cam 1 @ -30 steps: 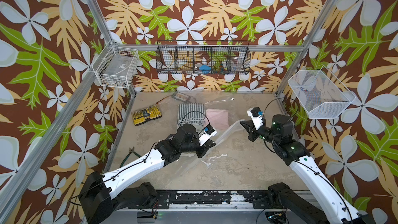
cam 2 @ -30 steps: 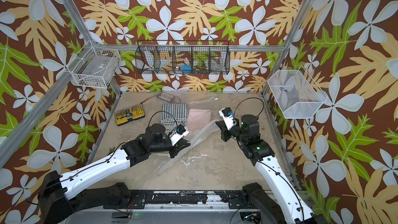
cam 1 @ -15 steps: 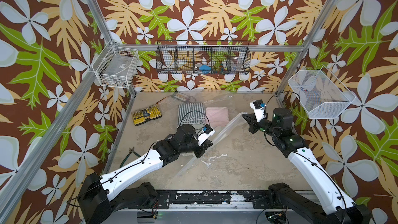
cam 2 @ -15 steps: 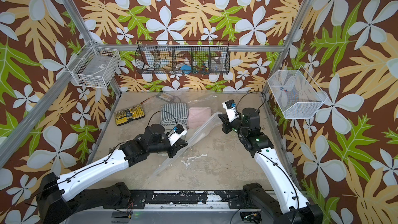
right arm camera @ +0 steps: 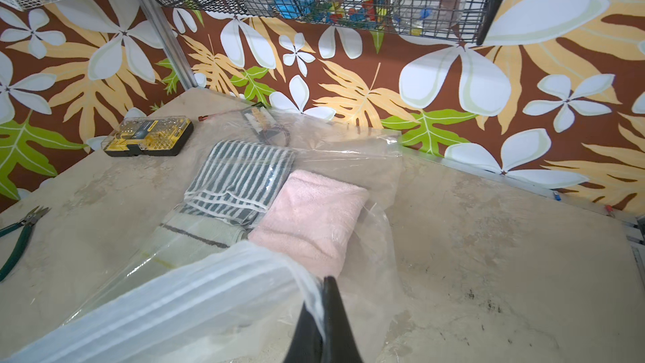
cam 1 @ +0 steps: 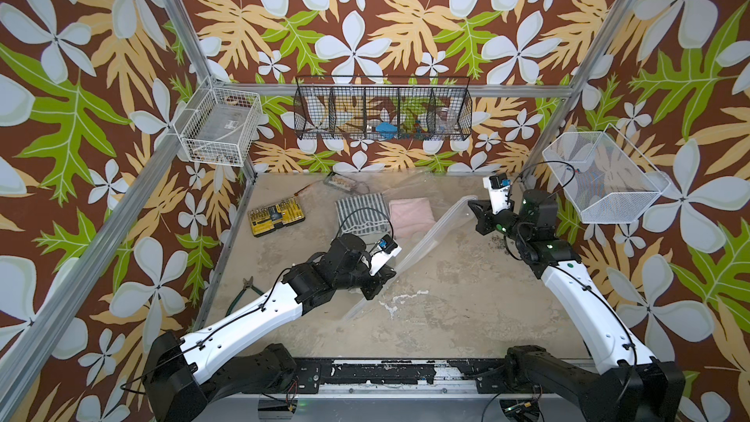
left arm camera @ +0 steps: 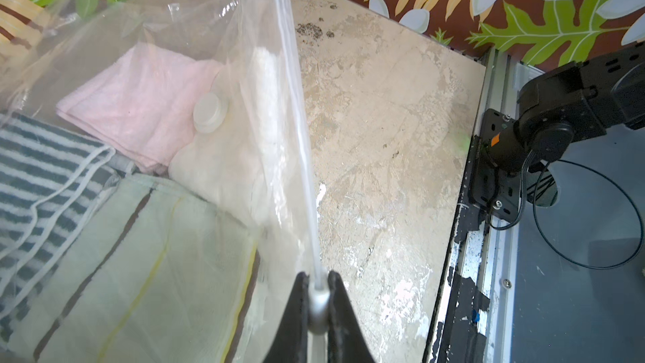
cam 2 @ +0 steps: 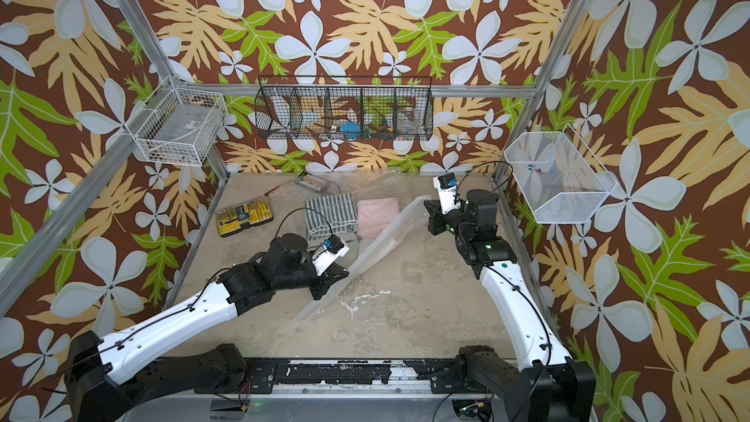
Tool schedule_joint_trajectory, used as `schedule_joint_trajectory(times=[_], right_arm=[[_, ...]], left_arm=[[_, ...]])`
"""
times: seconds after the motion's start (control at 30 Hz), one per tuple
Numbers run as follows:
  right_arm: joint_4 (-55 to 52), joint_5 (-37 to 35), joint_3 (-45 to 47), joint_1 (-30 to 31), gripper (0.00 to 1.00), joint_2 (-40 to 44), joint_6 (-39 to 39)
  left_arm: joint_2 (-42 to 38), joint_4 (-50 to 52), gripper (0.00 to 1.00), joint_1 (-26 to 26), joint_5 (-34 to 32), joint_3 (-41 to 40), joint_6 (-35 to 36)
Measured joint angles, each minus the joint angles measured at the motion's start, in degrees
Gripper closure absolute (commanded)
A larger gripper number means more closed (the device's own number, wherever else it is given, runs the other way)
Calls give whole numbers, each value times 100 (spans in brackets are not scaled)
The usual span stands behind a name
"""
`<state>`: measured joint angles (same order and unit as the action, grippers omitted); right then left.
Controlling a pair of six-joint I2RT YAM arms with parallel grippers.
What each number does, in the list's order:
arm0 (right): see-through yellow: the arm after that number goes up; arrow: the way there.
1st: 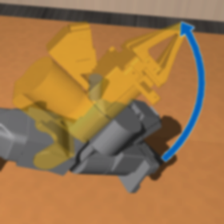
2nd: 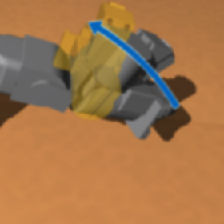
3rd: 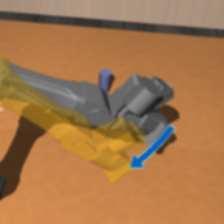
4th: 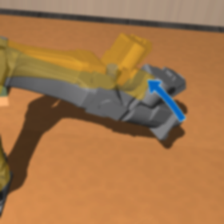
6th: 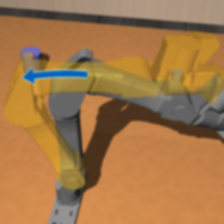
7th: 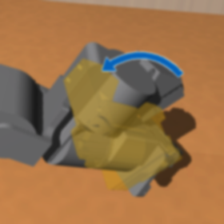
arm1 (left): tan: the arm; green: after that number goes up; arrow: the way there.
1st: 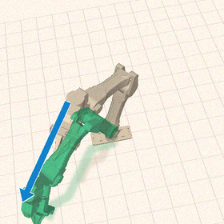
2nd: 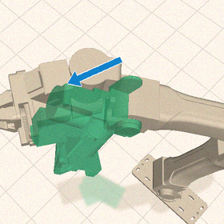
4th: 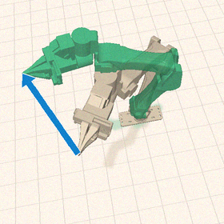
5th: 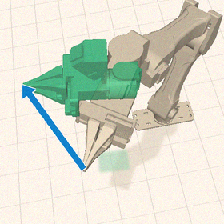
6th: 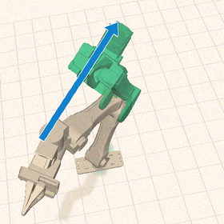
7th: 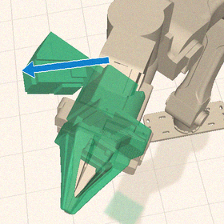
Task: Place the folded towel into the vacuum bag
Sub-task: Close the vacuum bag at the center of the board.
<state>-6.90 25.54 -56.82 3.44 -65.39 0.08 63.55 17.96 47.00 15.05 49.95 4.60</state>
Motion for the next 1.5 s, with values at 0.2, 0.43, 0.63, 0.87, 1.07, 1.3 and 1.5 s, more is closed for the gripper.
schedule_joint_trajectory(times=[0.2, 0.43, 0.63, 0.87, 1.07, 1.3, 1.5], right_arm=[[2, 0, -166, -267, 100, -144, -17], [52, 9, -310, -474, 100, -378, -52], [136, 92, -330, -629, 100, -525, -76], [219, 109, -389, -745, 100, -632, -127], [245, 118, -592, -868, 100, -763, -284], [256, 116, -868, -1054, 100, -994, -354], [254, 120, -1067, -1163, 100, -1182, -442]], left_arm=[[76, 122, 100, 0, 15, 24, -2], [136, 326, 100, 0, 138, 101, -138], [105, 437, 100, 0, 221, 31, -247], [-15, 581, 100, 0, 238, -42, -295], [39, 675, 100, 0, 243, 44, -295], [81, 879, 100, 0, 201, 195, -293], [116, 933, 100, 4, 188, 234, -293]])
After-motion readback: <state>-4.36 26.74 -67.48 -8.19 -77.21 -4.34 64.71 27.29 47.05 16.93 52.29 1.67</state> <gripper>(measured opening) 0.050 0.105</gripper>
